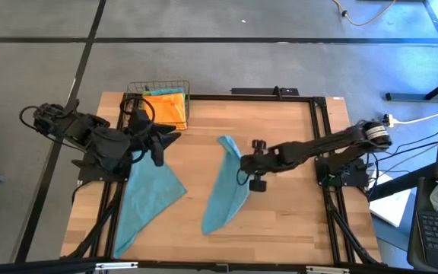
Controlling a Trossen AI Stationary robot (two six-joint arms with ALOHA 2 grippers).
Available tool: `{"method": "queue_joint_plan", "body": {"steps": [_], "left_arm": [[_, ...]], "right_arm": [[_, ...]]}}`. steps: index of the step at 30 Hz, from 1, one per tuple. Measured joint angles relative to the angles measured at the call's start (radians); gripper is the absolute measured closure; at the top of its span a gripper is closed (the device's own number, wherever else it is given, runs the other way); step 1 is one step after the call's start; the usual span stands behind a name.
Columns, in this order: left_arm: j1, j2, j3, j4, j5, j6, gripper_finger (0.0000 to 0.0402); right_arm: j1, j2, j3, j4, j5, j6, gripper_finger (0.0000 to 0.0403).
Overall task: Fold microfiber towels
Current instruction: Fold the right light blue microfiber cloth
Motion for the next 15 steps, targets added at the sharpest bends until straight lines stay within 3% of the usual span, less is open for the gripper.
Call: {"method": "queue_joint_plan", "body": {"steps": [7,15], "left_arm": [[0.02,0.006,0.0,0.042,-0.015,0.001,0.0251],[0.062,0.031,0.0,0.153,0.028,0.096,0.0251]], "right_arm": [[-0.032,-0.151,0.06,0.045,0.04,-0.126,0.0397],[-0.084,-0.178,0.273,-0.001,0.054,-0.243,0.0399]]}}
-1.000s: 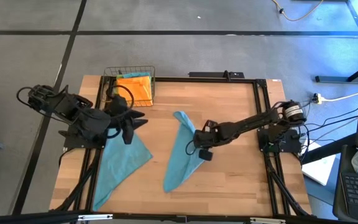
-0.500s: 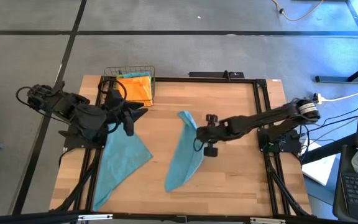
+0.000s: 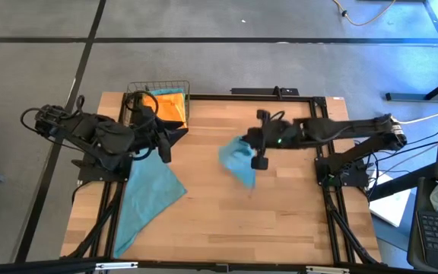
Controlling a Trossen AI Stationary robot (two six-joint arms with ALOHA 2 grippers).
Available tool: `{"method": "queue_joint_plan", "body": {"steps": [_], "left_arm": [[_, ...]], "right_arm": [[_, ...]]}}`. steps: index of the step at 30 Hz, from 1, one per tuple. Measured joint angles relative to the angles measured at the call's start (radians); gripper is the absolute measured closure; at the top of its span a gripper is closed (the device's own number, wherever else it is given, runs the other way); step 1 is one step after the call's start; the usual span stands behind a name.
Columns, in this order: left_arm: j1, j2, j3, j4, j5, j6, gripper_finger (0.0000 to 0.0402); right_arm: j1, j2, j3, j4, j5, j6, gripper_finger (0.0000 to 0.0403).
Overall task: Fold microfiber towels
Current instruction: Fold the right light blue microfiber cloth
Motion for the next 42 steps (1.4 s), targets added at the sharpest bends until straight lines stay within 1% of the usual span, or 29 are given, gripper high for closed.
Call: {"method": "queue_joint_plan", "body": {"steps": [2,3,7,8,9,10,12,13,14,16,17,18,19,20,21,22,24,25,26,27,28,29,31,32,33,35,37,39,42], "left_arm": [[0.003,0.0,0.0,0.029,-0.001,0.037,0.0251],[0.003,0.0,0.0,0.044,-0.001,0.063,0.0251],[0.002,-0.015,0.0,0.127,0.037,0.198,0.0251],[0.002,-0.019,0.0,0.154,0.047,0.226,0.0251],[0.002,-0.021,0.0,0.178,0.049,0.249,0.0251],[0.002,-0.021,0.0,0.2,0.049,0.273,0.0251],[0.002,-0.018,0.0,0.231,0.078,0.326,0.0251],[0.002,-0.018,0.0,0.243,0.111,0.352,0.0251],[0.002,-0.019,0.0,0.253,0.141,0.371,0.0251],[0.001,-0.028,0.0,0.248,0.171,0.38,0.0251],[0.001,-0.031,0.0,0.248,0.177,0.378,0.0251],[0.001,-0.036,0.0,0.247,0.178,0.377,0.0251],[0.001,-0.041,0.0,0.244,0.177,0.377,0.0251],[0.002,-0.043,0.0,0.244,0.174,0.377,0.0251],[0.002,-0.044,0.0,0.246,0.167,0.376,0.0251],[0.002,-0.044,0.0,0.246,0.153,0.377,0.0251],[0.001,-0.042,0.0,0.245,0.143,0.395,0.0251],[0.002,-0.042,0.0,0.245,0.144,0.405,0.0251],[0.003,-0.042,0.0,0.245,0.147,0.413,0.0251],[0.006,-0.042,0.0,0.245,0.147,0.423,0.0251],[0.01,-0.041,0.0,0.247,0.147,0.425,0.0251],[0.016,-0.039,0.0,0.25,0.145,0.424,0.0251],[0.027,-0.029,0.0,0.25,0.133,0.423,0.0251],[0.033,-0.025,0.0,0.248,0.132,0.423,0.0251],[0.04,-0.018,0.0,0.248,0.13,0.423,0.0251],[0.065,0.0,0.0,0.257,0.132,0.423,0.0251],[0.085,0.026,0.0,0.291,0.152,0.421,0.0251],[0.102,0.052,0.0,0.33,0.186,0.424,0.0251],[0.134,0.095,0.001,0.373,0.259,0.428,0.025]], "right_arm": [[-0.009,0.004,0.068,-0.006,-0.004,-0.024,0.0399],[-0.014,0.004,0.097,-0.007,-0.027,-0.039,0.0399],[-0.05,0.003,0.179,-0.004,-0.21,-0.024,0.0398],[-0.061,0.003,0.187,-0.023,-0.24,-0.012,0.0398],[-0.071,0.003,0.19,-0.05,-0.228,-0.005,0.0396],[-0.083,0.004,0.19,-0.077,-0.164,-0.001,0.0394],[-0.109,0.003,0.188,-0.09,0.019,0.05,0.039],[-0.124,0.0,0.188,-0.055,0.047,0.099,0.039],[-0.139,-0.002,0.189,0.007,-0.016,0.131,0.039],[-0.149,-0.004,0.193,0.074,-0.265,0.116,0.0392],[-0.134,0.004,0.194,0.055,-0.321,0.091,0.0393],[-0.119,0.009,0.194,0.01,-0.3,0.078,0.0395],[-0.108,0.016,0.189,-0.045,-0.223,0.088,0.0396],[-0.103,0.021,0.184,-0.091,-0.126,0.14,0.0396],[-0.109,0.025,0.182,-0.083,-0.073,0.206,0.0396],[-0.124,0.026,0.183,-0.023,-0.106,0.237,0.0395],[-0.134,0.027,0.191,0.061,-0.324,0.168,0.0393],[-0.125,0.033,0.196,0.049,-0.363,0.124,0.0392],[-0.108,0.036,0.201,0.013,-0.313,0.121,0.0392],[-0.095,0.042,0.199,-0.028,-0.225,0.156,0.0392],[-0.092,0.046,0.194,-0.057,-0.172,0.197,0.0392],[-0.103,0.047,0.193,-0.046,-0.177,0.219,0.0392],[-0.123,0.05,0.201,0.035,-0.305,0.189,0.039],[-0.125,0.049,0.201,0.034,-0.323,0.172,0.039],[-0.117,0.052,0.201,0.014,-0.28,0.187,0.039],[-0.09,0.063,0.198,0.002,-0.167,0.273,0.039],[-0.091,0.065,0.194,0.034,-0.177,0.263,0.039],[-0.094,0.063,0.205,0.115,-0.184,0.204,0.039],[-0.063,0.092,0.288,0.05,-0.126,0.107,0.039]]}}
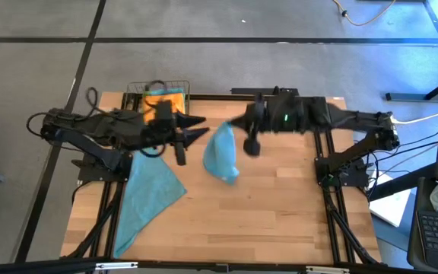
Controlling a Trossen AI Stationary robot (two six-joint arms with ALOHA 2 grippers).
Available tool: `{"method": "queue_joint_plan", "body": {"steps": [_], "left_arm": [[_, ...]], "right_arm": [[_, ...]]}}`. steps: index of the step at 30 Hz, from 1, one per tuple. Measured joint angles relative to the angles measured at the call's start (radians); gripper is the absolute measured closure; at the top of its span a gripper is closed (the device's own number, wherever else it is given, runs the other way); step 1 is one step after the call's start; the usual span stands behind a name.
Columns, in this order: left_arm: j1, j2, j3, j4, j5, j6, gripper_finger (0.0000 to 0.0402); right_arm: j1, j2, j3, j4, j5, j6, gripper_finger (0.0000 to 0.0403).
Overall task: Fold microfiber towels
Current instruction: Fold the right light blue microfiber cloth
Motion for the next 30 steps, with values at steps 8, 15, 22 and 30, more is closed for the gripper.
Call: {"method": "queue_joint_plan", "body": {"steps": [8,15,22,30], "left_arm": [[0.035,0.096,-0.001,0.002,-0.1,0.02,0.0249],[0.027,0.17,-0.001,0.056,-0.241,0.204,0.0236],[0.031,0.234,-0.001,0.17,-0.282,0.225,0.0207],[0.107,0.252,-0.001,0.21,-0.315,0.306,0.0201]], "right_arm": [[-0.015,0.191,0.413,-0.429,0.093,-0.068,0.0391],[-0.066,0.313,0.695,-0.633,0.018,-0.009,0.0391],[-0.093,0.291,0.68,-0.616,-0.056,0.057,0.0391],[-0.096,0.292,0.68,-0.616,-0.103,0.031,0.0391]]}}
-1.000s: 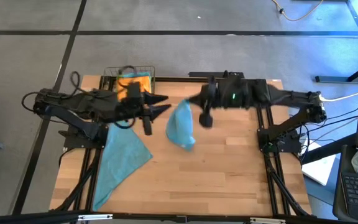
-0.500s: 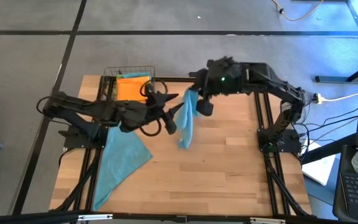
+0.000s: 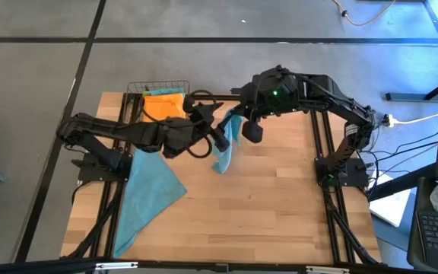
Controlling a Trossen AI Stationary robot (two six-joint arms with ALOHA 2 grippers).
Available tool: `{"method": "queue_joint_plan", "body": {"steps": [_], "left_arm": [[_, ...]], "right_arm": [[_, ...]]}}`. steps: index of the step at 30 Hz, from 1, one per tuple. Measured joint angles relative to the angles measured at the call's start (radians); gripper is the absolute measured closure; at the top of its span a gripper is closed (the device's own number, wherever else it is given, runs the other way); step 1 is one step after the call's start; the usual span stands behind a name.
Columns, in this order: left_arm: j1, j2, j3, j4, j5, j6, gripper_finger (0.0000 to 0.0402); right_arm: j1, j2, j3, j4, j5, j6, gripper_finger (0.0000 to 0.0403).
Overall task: Fold microfiber towels
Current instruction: Fold the right light blue microfiber cloth
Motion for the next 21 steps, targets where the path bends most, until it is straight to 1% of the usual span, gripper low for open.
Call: {"method": "queue_joint_plan", "body": {"steps": [2,6,7,13,18,21], "left_arm": [[0.019,0.0,0.0,-0.004,0.03,0.007,0.02],[0.046,0.0,0.0,-0.004,0.152,0.007,0.02],[0.047,0.0,0.0,-0.011,0.158,0.007,0.02],[0.053,0.0,0.0,-0.108,0.103,0.009,0.0201],[0.054,0.001,0.0,-0.142,0.073,0.007,0.0202],[0.046,-0.001,0.0,-0.138,0.067,0.008,0.0202]], "right_arm": [[-0.002,0.0,0.0,-0.001,-0.005,0.0,0.0391],[-0.001,-0.001,0.0,0.0,-0.008,0.0,0.0391],[-0.001,-0.001,0.0,0.003,-0.011,0.0,0.0391],[0.001,-0.002,0.0,0.014,-0.083,-0.002,0.0391],[0.0,-0.007,-0.001,0.006,-0.083,-0.025,0.0391],[-0.004,-0.009,-0.001,-0.055,-0.084,-0.05,0.0391]]}}
